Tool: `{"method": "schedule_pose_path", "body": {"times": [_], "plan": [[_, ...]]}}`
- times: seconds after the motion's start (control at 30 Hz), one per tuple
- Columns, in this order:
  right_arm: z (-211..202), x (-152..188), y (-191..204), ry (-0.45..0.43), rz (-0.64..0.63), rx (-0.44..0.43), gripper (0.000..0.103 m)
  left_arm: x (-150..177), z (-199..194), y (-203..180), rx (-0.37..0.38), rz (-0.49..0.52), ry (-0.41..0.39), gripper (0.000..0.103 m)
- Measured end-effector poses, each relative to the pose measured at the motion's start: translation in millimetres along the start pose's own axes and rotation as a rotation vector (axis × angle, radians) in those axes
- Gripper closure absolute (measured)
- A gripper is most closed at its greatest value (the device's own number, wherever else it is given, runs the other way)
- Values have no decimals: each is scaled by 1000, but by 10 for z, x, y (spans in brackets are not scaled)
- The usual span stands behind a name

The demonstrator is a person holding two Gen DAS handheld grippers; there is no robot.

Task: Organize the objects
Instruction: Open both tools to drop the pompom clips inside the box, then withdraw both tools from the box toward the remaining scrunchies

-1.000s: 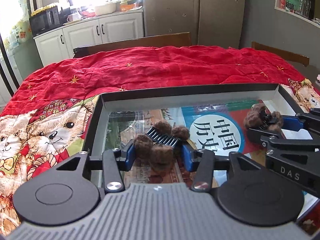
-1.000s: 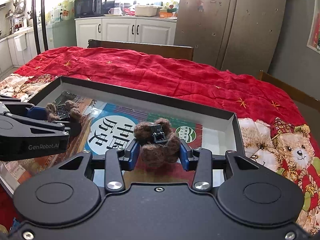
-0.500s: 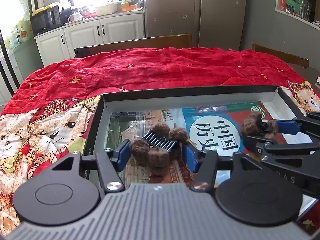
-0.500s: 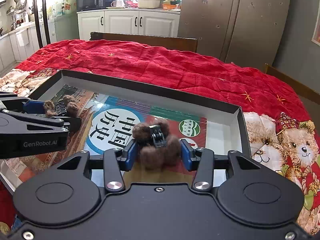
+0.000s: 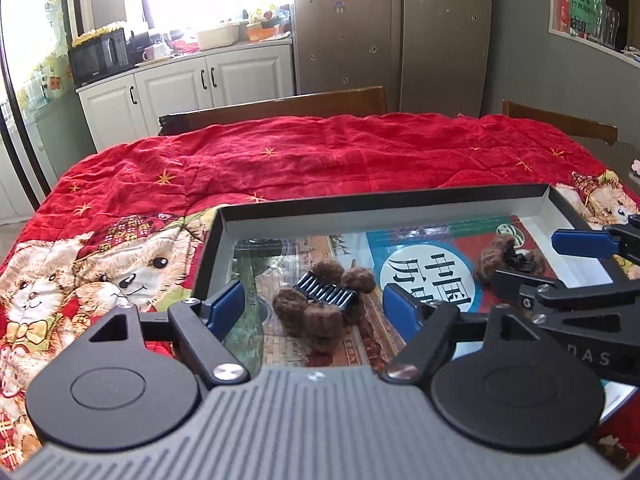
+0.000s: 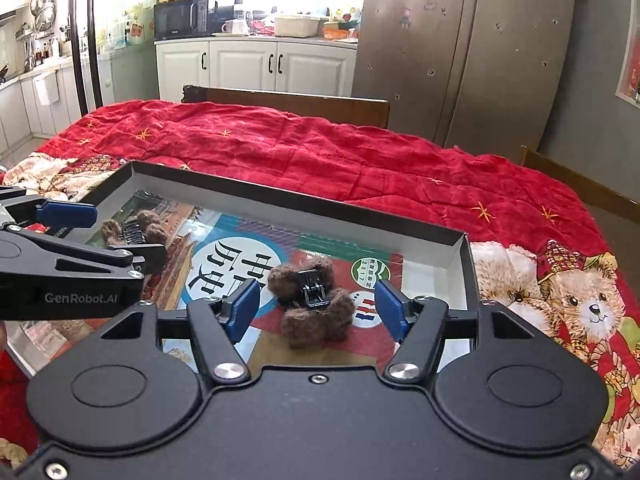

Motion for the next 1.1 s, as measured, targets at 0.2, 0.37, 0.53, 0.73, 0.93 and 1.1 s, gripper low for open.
{"method": "schedule_pose_path", "body": {"times": [0.2,0.37,0.53,0.73,0.93,1.1], "plan": [[-247,8,-6,-24,-5,-4,41,-18,-209,42,-15,2,-22,15],[-488,49,-42,-34,12,-21,41,2,-407,81,-23,10,-32,15],[-729,129,-72,-42,22,-35,41,53,-642,125,-19,16,-44,15],[-1031,254,-105,-49,11,-38,41,149,-913,168,-22,42,-66,12],[-1308,387,-118,-62,-4,-41,41,288,-1125,199,-14,55,-69,12],[-1513,520,-141,-64,-8,-44,41,455,-1276,203,-10,72,-63,12]]}}
Point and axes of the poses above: each gripper's, at about its wrist camera, not at the fingertips, and z roughly the way its jaws point, y to its left, x to its underside, the point moved 5 cm from there along z, roughly the way its jaws point, and after that the axes turned 6 degrees about z, right-handed, at the moved point
